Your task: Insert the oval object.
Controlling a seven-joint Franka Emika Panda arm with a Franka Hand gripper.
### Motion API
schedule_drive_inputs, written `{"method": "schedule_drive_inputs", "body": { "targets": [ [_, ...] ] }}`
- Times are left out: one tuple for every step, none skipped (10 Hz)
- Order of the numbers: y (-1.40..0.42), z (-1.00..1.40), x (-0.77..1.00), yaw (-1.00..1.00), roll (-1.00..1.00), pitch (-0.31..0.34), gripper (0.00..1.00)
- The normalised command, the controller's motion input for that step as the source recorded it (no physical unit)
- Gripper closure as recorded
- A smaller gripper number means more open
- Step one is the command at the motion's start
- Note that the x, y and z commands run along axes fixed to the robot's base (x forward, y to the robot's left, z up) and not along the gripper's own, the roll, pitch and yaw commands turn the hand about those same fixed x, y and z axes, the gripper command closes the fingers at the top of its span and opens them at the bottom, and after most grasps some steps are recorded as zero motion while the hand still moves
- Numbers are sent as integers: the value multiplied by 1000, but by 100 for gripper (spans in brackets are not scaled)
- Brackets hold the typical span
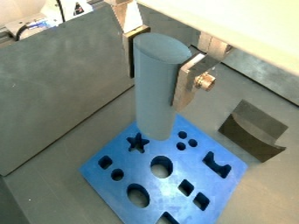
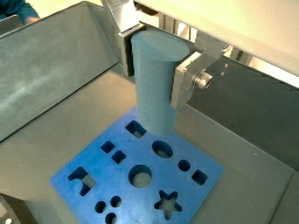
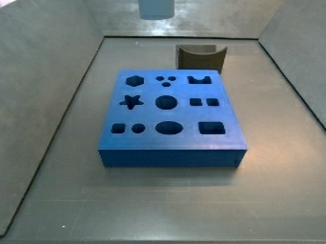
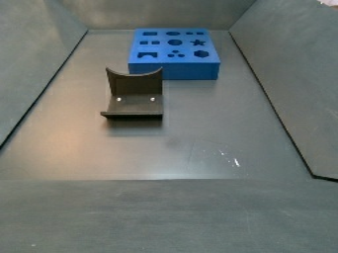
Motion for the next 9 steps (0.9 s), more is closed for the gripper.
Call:
{"method": "schedule_drive_inputs", "body": {
  "targets": [
    [-283, -1000, 531, -54, 31, 31, 100],
    [-309, -1000, 200, 0, 63, -51, 100],
    [-374, -1000, 271, 0, 64, -31, 100],
    [-400, -1000, 286, 0, 61, -31, 100],
    [-377, -1000, 369, -3, 80, -33, 100],
    [-283, -1000, 400, -9, 147, 0, 100],
    [-20, -1000, 369, 0, 80, 0, 100],
    [0, -1000, 11, 0, 76, -37, 100],
    [0, -1000, 0, 0, 80, -34, 100]
  ]
}}
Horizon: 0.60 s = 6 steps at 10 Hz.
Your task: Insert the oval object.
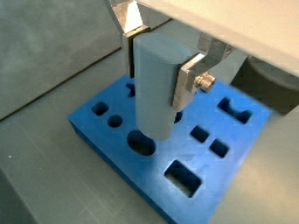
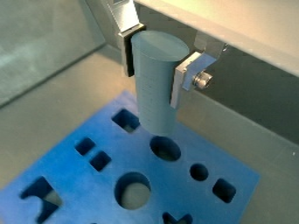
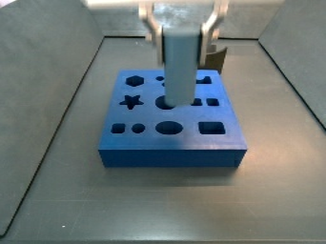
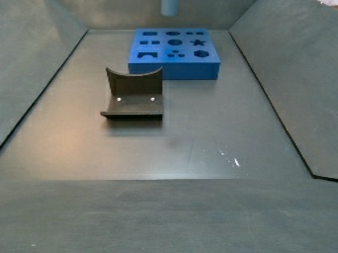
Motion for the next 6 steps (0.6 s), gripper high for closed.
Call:
{"method": "schedule_drive_inputs", "body": {
  "targets": [
    [-9, -1000, -131, 0, 94, -99, 100],
    [-123, -640, -414, -20, 0, -161, 100],
    [-54, -229, -209, -20, 27, 0, 100],
    [-114, -186, -186, -46, 30, 0, 100],
    [0, -229, 0, -34, 14, 0, 100],
    [0, -211, 177, -14, 67, 26, 100]
  ]
}}
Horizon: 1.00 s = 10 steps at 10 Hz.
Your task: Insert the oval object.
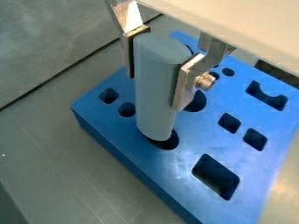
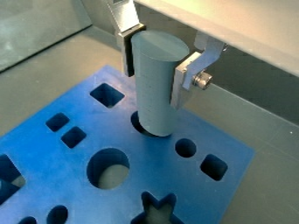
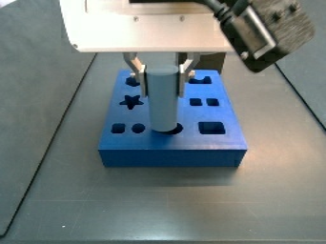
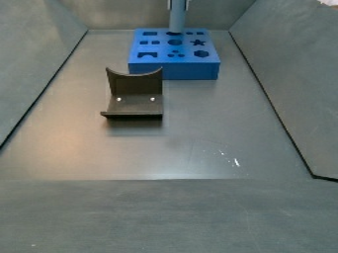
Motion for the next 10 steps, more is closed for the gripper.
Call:
{"method": "schedule_drive_inputs", "body": {
  "targets": [
    [0, -194, 506, -63, 76, 100, 100],
    [0, -191, 471, -86, 99, 93, 100],
    [0, -177, 377, -74, 77, 83, 100],
    [0, -283, 114, -83, 24, 0, 100],
    [0, -386, 0, -40, 49, -44, 100],
    [0, -431, 0, -29, 99, -87, 100],
    [-17, -403, 0, -29, 157, -91, 100],
    [-37, -389, 0, -20, 180, -74, 100],
    [-37, -337, 0, 0, 160, -63, 100],
    [-31, -303, 0, 0, 126, -77, 100]
  ]
}}
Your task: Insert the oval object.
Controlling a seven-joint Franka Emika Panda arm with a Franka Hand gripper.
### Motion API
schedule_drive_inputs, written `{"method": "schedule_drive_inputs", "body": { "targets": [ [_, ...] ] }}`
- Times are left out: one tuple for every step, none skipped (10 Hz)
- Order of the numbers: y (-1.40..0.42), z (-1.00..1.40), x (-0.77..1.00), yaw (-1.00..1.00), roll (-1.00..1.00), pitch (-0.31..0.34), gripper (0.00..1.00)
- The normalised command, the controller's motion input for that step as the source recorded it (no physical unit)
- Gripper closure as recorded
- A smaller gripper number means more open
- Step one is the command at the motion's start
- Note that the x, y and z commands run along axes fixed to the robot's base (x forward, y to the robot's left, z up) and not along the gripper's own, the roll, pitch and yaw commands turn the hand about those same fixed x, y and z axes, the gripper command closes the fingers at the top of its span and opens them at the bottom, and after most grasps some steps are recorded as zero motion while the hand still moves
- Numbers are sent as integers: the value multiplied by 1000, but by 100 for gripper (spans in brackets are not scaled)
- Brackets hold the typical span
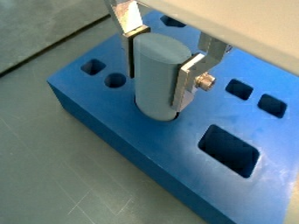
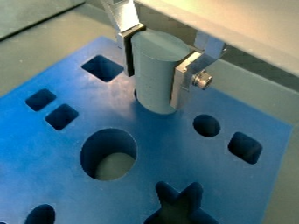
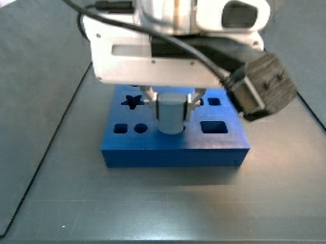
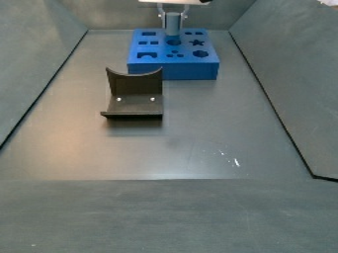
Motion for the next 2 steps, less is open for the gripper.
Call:
{"method": "schedule_drive_inputs", "body": {
  "targets": [
    [0, -134, 0, 0, 0, -116, 100],
    [0, 0, 0, 0, 0, 0, 100]
  ]
}}
